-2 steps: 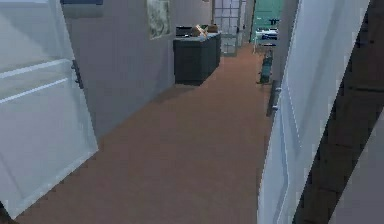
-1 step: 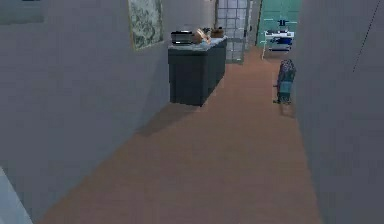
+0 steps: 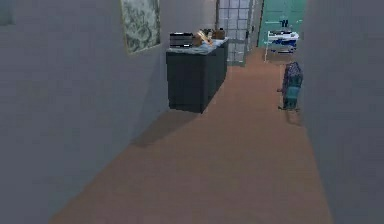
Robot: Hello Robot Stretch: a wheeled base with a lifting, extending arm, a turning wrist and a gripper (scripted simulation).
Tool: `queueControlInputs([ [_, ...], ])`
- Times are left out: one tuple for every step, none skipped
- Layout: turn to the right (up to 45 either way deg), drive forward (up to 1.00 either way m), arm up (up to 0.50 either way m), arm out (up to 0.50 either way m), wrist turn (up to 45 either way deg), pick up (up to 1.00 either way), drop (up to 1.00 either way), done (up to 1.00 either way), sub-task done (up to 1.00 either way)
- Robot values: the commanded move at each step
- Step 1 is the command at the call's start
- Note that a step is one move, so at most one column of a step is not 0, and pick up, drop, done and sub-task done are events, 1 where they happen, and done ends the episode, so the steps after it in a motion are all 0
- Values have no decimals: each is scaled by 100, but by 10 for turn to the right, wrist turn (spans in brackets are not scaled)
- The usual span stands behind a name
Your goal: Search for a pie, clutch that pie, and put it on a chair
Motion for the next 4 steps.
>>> queueControlInputs([
  [120,0,0,0,0,0,0,0,0],
  [0,100,0,0,0,0,0,0,0],
  [0,100,0,0,0,0,0,0,0],
  [30,0,0,0,0,0,0,0,0],
])
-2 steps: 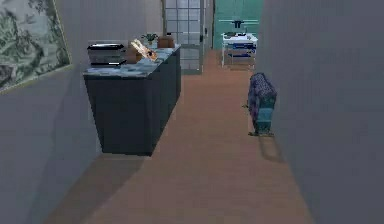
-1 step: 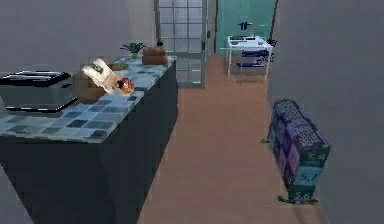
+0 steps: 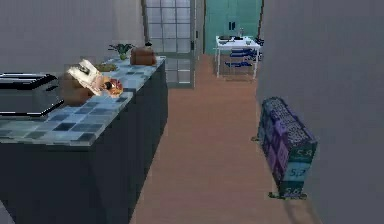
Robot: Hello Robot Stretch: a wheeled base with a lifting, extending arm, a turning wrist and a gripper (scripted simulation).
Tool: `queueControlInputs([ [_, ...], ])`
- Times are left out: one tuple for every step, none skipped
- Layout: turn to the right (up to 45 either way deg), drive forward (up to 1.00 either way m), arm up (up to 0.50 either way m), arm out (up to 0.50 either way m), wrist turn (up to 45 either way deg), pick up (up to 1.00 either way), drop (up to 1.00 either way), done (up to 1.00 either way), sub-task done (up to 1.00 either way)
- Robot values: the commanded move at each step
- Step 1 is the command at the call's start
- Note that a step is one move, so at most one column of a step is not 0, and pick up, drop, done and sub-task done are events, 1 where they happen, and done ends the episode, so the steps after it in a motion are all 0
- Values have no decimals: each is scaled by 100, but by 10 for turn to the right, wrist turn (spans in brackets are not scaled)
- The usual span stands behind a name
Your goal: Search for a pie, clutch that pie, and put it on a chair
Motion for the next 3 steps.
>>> queueControlInputs([
  [0,100,0,0,0,0,0,0,0],
  [30,0,0,0,0,0,0,0,0],
  [0,40,0,0,0,0,0,0,0],
])
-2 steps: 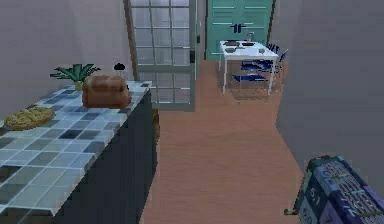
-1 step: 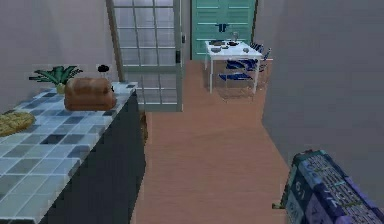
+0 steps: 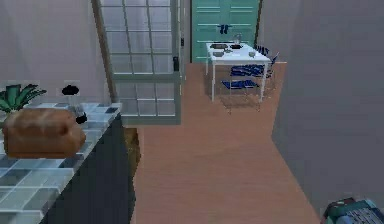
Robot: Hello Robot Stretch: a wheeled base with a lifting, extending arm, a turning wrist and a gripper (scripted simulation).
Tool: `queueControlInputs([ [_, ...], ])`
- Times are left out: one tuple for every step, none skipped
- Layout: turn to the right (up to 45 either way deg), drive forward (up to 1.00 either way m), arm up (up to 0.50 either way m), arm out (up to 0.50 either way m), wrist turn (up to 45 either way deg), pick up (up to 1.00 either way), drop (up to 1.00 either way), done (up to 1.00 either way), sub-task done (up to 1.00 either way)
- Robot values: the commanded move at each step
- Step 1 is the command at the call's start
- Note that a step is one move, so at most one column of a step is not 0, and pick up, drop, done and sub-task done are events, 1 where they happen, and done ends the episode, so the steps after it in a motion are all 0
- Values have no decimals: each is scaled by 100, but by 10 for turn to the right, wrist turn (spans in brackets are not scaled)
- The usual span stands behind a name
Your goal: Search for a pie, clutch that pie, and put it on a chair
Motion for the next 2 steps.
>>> queueControlInputs([
  [-450,0,0,0,0,0,0,0,0],
  [-450,0,0,0,0,0,0,0,0],
])
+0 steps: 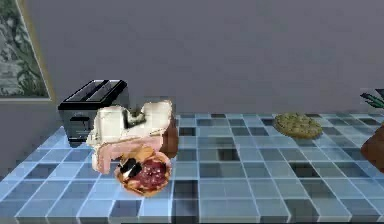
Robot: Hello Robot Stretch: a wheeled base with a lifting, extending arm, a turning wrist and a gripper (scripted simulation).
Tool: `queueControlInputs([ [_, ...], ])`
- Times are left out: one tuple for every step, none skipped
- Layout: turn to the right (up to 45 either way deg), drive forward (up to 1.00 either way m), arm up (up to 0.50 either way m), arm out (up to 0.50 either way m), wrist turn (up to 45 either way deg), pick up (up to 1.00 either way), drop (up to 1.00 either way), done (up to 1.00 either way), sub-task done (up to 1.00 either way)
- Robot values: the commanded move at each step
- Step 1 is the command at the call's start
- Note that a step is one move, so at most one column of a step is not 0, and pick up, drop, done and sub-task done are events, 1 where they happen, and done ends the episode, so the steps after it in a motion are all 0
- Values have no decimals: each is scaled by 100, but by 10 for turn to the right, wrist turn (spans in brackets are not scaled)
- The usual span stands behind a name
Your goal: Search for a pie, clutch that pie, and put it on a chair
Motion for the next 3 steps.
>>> queueControlInputs([
  [-450,0,0,0,0,0,0,0,0],
  [-150,0,0,0,0,0,0,0,0],
  [450,0,0,0,0,0,0,0,0],
])
